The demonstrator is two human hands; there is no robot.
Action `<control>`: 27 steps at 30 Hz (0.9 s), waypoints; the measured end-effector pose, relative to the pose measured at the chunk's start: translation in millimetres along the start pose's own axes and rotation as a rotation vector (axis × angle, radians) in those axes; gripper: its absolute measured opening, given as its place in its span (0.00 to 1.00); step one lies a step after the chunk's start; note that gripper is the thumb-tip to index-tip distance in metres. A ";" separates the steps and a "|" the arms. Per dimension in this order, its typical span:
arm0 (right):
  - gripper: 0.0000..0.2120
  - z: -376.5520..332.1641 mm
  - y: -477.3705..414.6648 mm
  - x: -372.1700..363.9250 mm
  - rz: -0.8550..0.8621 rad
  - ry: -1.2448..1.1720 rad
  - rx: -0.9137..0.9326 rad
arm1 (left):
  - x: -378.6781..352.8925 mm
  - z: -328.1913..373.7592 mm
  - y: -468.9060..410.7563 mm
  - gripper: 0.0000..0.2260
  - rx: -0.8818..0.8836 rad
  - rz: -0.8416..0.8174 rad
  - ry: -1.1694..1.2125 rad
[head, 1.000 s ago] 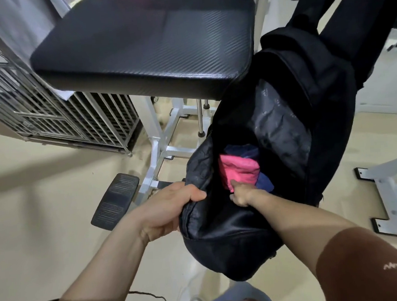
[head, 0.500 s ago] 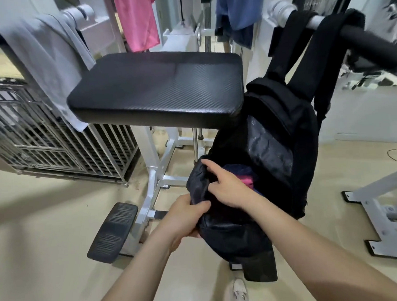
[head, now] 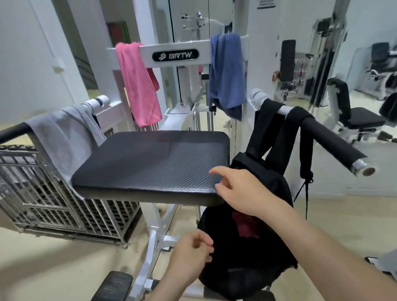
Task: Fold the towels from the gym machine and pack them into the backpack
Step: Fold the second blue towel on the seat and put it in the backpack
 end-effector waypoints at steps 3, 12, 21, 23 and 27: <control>0.16 16.5 -31.2 20.0 0.081 -0.114 -0.011 | -5.3 78.6 6.3 0.12 -0.286 -0.022 -0.023; 0.23 38.3 -130.7 61.0 0.289 -0.621 -0.141 | 17.2 215.3 -65.5 0.13 -0.669 0.304 0.002; 0.30 57.1 -243.6 64.6 0.332 -0.142 -0.399 | 34.1 277.2 -186.1 0.17 -0.754 0.204 -0.547; 0.30 67.0 -263.0 69.3 0.309 0.052 -0.441 | 31.8 286.7 -219.0 0.19 -0.758 0.140 -0.626; 0.30 74.4 -309.4 75.4 0.281 0.310 -0.429 | 23.0 305.1 -278.5 0.20 -0.741 0.046 -0.704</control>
Point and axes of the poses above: each hand's wrist, its own y-axis away from the middle knuckle, its own x-axis out of the back of the hand, z = x × y, the point moved 4 cm from there along -y, towards the middle knuckle, and after that the axes turned 12 degrees about y, right-handed, at the moved point
